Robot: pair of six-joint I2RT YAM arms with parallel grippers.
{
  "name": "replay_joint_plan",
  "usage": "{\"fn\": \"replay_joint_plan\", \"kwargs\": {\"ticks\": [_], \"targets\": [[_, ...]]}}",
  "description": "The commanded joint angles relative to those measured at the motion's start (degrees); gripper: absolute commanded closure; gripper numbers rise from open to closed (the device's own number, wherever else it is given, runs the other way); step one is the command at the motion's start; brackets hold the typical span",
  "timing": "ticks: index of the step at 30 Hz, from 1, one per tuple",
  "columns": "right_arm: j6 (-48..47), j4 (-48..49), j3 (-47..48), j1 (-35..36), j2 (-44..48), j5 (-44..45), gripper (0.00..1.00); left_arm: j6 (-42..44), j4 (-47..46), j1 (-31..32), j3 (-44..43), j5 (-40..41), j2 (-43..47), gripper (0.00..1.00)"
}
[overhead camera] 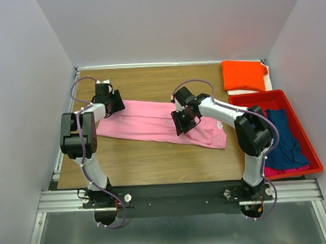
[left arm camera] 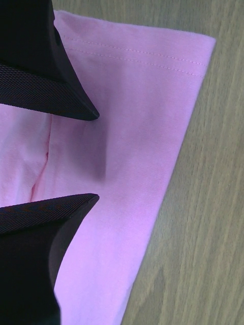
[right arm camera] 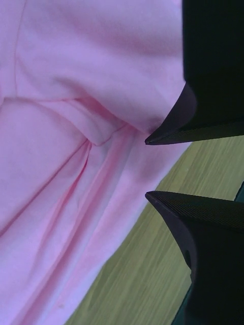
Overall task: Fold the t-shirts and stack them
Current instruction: Fold the tshirt
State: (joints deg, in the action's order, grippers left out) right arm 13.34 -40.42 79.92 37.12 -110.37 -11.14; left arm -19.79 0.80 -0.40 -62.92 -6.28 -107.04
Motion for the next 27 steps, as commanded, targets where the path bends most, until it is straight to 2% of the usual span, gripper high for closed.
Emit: {"fn": "replay_joint_plan", "kwargs": {"ticks": [1,6,19,22,27], "targets": [[2.91,-0.44,-0.73,0.4,0.33,6.38,0.52,0.81,1.84,-0.47,1.48,0.48,-0.09,0.32],[4.67,-1.41,-1.26,0.23,0.5,12.35,0.53,0.81,1.93,-0.56,1.65,0.31,0.08,0.32],[5.55,-2.82,-1.96,0.14,1.47,19.83,0.57,0.72,1.93,-0.74,1.83,0.48,0.43,0.32],[5.38,-2.99,-2.31,0.14,1.12,20.98,0.6,0.63,1.93,-0.74,1.66,0.31,0.26,0.32],[5.46,-3.17,-2.4,0.14,0.68,22.21,0.7,0.81,1.93,-0.74,1.48,0.13,0.17,0.32]]}}
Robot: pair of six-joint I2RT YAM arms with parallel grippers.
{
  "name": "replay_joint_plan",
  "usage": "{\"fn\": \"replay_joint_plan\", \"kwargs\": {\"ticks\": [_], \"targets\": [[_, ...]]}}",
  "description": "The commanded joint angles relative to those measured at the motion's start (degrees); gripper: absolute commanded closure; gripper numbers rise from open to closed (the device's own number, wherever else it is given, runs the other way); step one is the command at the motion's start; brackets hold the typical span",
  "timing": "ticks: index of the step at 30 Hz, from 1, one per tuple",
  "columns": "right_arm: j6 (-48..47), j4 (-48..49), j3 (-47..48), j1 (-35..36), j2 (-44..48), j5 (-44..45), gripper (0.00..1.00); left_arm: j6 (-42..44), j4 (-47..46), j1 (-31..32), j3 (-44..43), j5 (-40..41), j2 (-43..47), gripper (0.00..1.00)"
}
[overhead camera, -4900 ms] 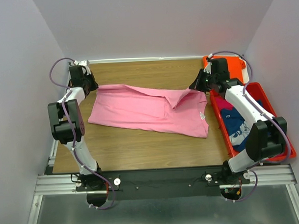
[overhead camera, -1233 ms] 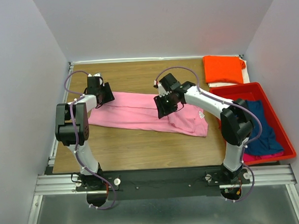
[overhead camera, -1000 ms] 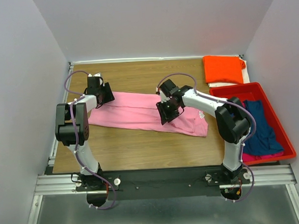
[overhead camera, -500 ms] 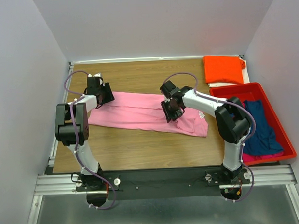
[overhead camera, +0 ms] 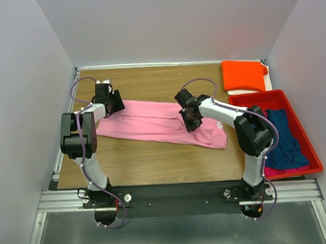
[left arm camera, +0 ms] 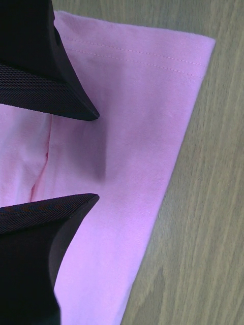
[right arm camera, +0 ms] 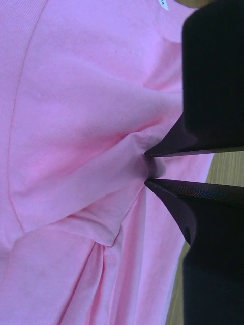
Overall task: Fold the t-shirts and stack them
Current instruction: Fold the tshirt
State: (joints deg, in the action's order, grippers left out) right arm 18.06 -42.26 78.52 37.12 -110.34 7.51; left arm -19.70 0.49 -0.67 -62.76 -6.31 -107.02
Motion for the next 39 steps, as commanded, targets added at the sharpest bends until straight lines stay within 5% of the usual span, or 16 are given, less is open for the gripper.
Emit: {"fn": "replay_joint_plan", "kwargs": {"ticks": [1,11,26,29,33,39], "targets": [[0.57,-1.33,-1.0,0.05,0.66,3.65,0.73,0.63,2.23,-0.56,1.15,0.15,0.06,0.32],[-1.36,-5.36,4.95,0.05,2.15,-5.99,0.99,0.9,2.58,-0.65,0.89,0.07,-0.2,0.32],[-0.93,-9.15,10.51,-0.21,-5.32,-19.2,0.98,1.6,3.2,-1.09,1.94,0.07,0.06,0.32],[-1.1,-9.07,10.34,-0.21,-5.14,-19.46,0.88,1.77,3.2,-1.18,2.12,0.33,0.32,0.32],[0.3,-9.07,11.39,-0.56,-3.48,-17.36,0.52,2.04,3.73,-1.71,1.5,0.77,0.24,0.32],[3.38,-8.98,12.36,-5.04,-0.58,-12.09,0.41,1.95,3.99,-2.15,-0.69,2.88,1.9,0.32]]}}
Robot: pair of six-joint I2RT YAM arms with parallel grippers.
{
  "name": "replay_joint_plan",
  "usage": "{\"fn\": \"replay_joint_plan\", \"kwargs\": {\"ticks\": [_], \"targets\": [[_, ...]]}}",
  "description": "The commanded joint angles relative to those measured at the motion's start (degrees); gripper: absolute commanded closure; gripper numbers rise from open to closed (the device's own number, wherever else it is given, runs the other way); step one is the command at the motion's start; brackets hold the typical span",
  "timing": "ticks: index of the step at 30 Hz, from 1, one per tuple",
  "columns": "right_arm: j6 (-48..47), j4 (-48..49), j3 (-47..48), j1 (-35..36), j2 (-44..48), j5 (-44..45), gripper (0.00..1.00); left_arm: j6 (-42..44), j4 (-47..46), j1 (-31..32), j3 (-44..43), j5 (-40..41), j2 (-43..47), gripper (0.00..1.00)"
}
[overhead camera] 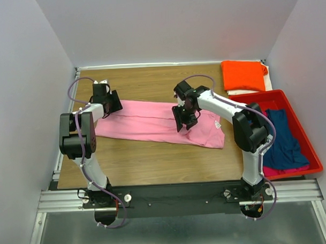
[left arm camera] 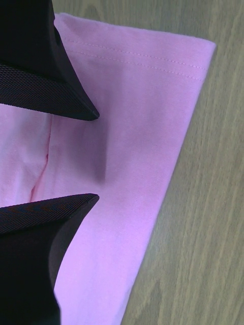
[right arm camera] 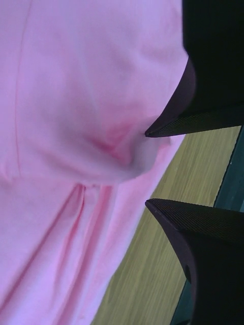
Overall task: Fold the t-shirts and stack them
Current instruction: Fold the tshirt
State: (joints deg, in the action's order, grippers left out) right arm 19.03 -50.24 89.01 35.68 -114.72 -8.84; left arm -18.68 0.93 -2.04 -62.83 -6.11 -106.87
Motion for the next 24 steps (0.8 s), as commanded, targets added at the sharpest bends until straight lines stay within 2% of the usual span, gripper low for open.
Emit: {"fn": "replay_joint_plan", "kwargs": {"ticks": [1,11,24], "targets": [[2.59,-0.83,1.69,-5.43,4.06,5.66,0.41,1.01,3.55,-0.77,-1.24,2.77,2.1,0.32],[2.86,6.02,0.54,-15.81,2.84,8.58,0.4,0.57,3.03,-0.42,-3.7,1.72,2.98,0.32],[3.74,7.26,2.83,-19.16,-5.95,12.79,0.4,0.92,0.57,0.37,-3.27,-0.65,1.49,0.32]]}}
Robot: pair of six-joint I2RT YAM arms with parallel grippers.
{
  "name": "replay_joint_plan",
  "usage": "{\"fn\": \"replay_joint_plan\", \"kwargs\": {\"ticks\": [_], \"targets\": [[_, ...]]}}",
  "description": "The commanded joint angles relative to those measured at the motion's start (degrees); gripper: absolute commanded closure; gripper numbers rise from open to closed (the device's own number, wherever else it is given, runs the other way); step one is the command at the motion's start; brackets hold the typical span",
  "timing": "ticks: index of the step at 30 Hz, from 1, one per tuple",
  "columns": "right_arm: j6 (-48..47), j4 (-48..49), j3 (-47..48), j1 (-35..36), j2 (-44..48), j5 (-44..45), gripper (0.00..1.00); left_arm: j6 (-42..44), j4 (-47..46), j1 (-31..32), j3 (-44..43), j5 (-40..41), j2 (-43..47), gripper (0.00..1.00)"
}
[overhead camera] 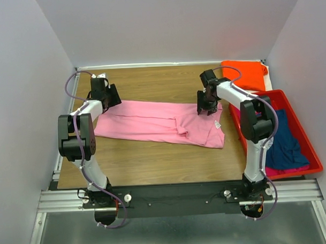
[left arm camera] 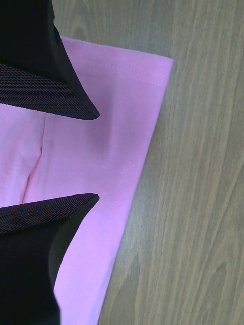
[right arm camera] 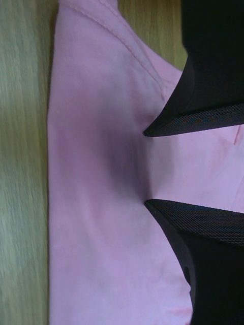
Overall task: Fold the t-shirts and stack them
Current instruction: Fold the tshirt
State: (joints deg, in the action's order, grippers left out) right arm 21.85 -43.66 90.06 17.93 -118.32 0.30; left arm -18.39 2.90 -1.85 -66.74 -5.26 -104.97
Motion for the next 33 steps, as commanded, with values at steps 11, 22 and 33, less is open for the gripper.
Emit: {"fn": "replay_joint_plan", "kwargs": {"ticks": [11,22,33], "targets": [[-1.72,0.5,16.45,-2.73,-14.98,7.96,0.4,0.29,-1.76,-0.88,4.77,1.2,-2.09,0.32],[-2.33,0.07,42.89,-2.82,-29.85,4.98,0.39,-3.4,2.64,-0.97,12.42,-0.19,7.58,0.32],[-6.38,6.83,45.47,-2.82,-23.28,-5.65,0.39,-0.07,2.29,0.7,7.42,-6.16,12.6,0.33]]}}
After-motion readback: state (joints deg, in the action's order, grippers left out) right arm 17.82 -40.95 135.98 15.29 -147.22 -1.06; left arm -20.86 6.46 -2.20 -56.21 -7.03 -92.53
